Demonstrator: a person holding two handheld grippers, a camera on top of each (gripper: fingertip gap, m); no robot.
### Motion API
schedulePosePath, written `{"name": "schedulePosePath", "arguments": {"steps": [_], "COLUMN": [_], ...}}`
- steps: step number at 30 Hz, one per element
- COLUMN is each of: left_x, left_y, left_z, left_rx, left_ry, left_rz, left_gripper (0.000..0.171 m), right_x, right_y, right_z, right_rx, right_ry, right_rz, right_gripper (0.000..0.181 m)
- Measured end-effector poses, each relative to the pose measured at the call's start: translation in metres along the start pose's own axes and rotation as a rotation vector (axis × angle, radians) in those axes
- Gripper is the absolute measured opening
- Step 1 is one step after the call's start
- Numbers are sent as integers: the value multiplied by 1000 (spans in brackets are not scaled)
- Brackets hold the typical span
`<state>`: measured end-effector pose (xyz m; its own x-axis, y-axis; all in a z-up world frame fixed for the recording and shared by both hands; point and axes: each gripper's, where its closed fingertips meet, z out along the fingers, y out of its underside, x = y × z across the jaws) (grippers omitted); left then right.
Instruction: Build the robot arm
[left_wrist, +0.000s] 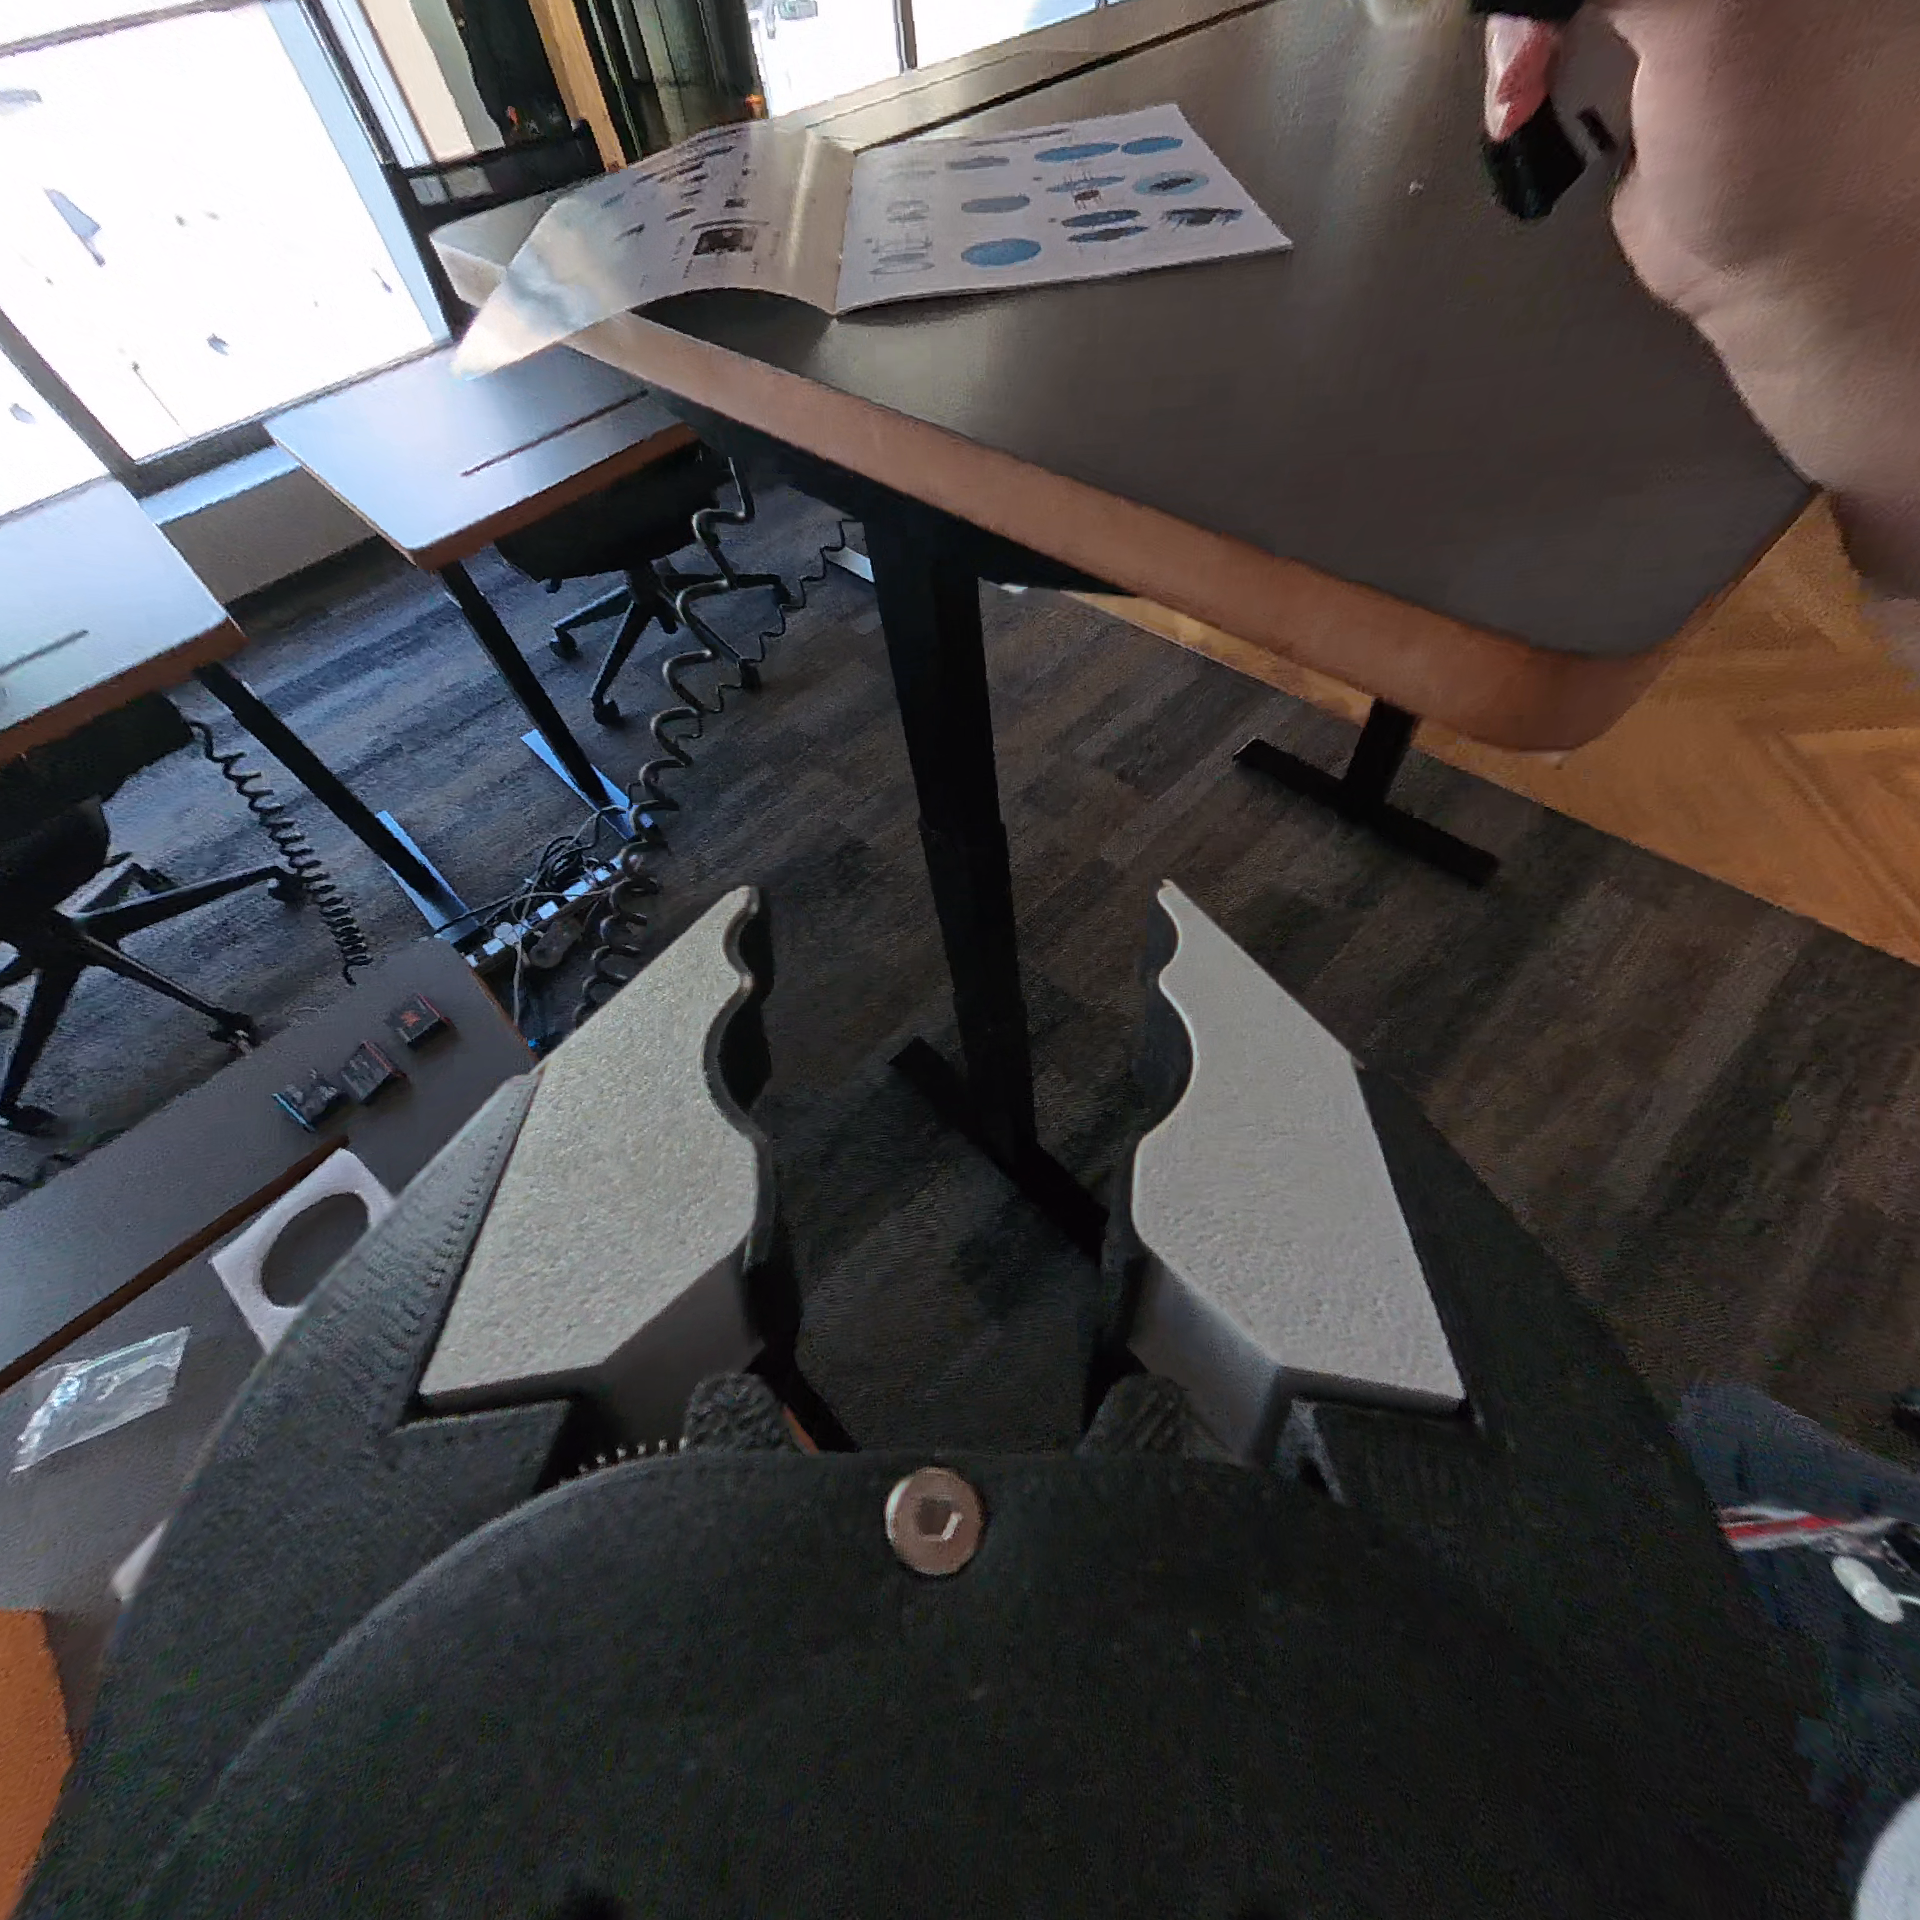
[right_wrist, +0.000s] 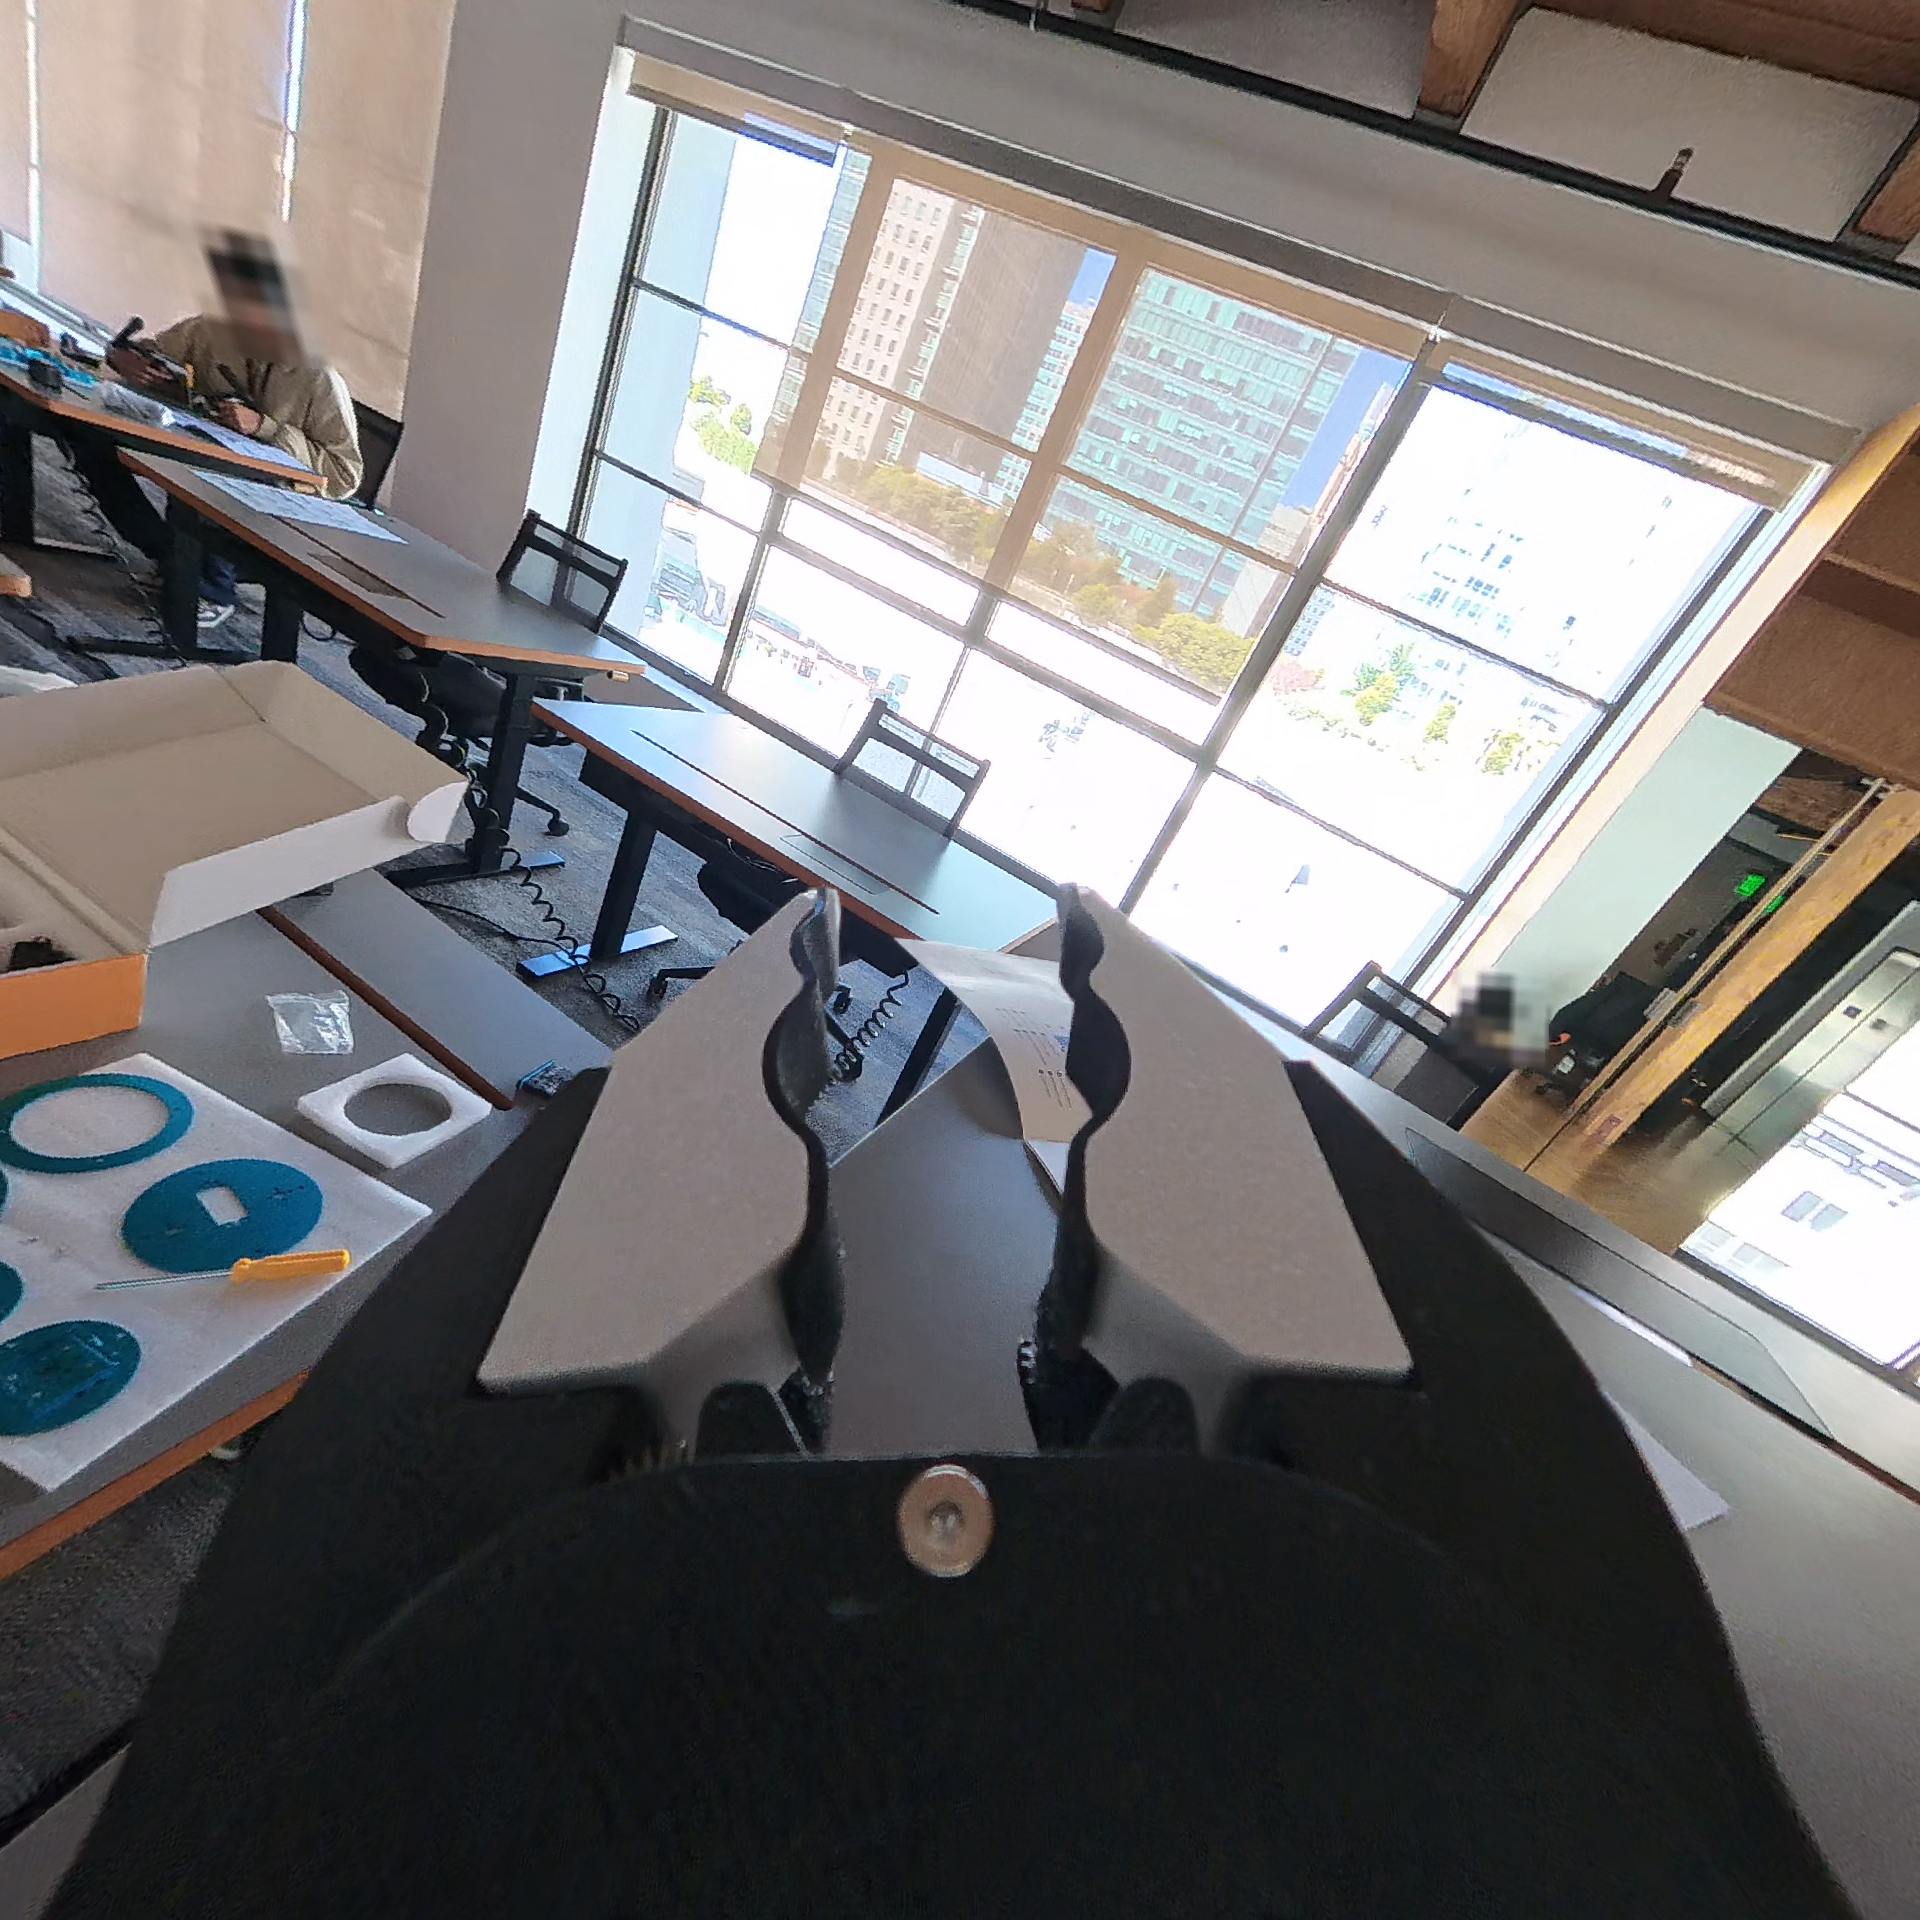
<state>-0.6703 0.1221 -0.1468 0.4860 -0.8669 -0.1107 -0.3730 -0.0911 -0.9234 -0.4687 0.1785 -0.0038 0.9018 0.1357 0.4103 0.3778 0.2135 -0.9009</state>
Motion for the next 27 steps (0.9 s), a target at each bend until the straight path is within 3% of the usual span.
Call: {"name": "schedulePosePath", "arguments": {"steps": [4, 7, 10, 14, 17, 21, 24, 27], "left_x": [1, -4, -16, -42, -64, -68, -65, -71], "left_y": [32, 50, 79, 152, 220, 287, 334, 372], "left_z": [-6, -24, -73, -141, -177, -211, -231, -255], "left_rx": [86, 76, 45, -41, -137, -115, -116, -116], "left_ry": [51, 108, 139, 99, -18, -62, -52, -98], "left_rz": [108, 149, 75, -48, -3, -53, -148, -172], "left_gripper": [56, 52, 52, 49, 49, 40, 38, 35], "right_x": [-40, -73, -130, -249, -328, -414, -457, -483], "right_y": [-26, -29, -53, -69, -34, 36, 102, 155], "right_z": [-11, -29, -57, -82, -92, -85, -71, -32], "right_rx": [69, -55, -106, -178, -343, -533, -714, -796], "right_ry": [-102, -49, -61, -343, -435, -520, -611, -680], "right_rz": [-56, -134, -105, 92, 1, -166, -326, -456], "right_gripper": [26, 18, 7, 16, 21, 19, 13, 4]}}
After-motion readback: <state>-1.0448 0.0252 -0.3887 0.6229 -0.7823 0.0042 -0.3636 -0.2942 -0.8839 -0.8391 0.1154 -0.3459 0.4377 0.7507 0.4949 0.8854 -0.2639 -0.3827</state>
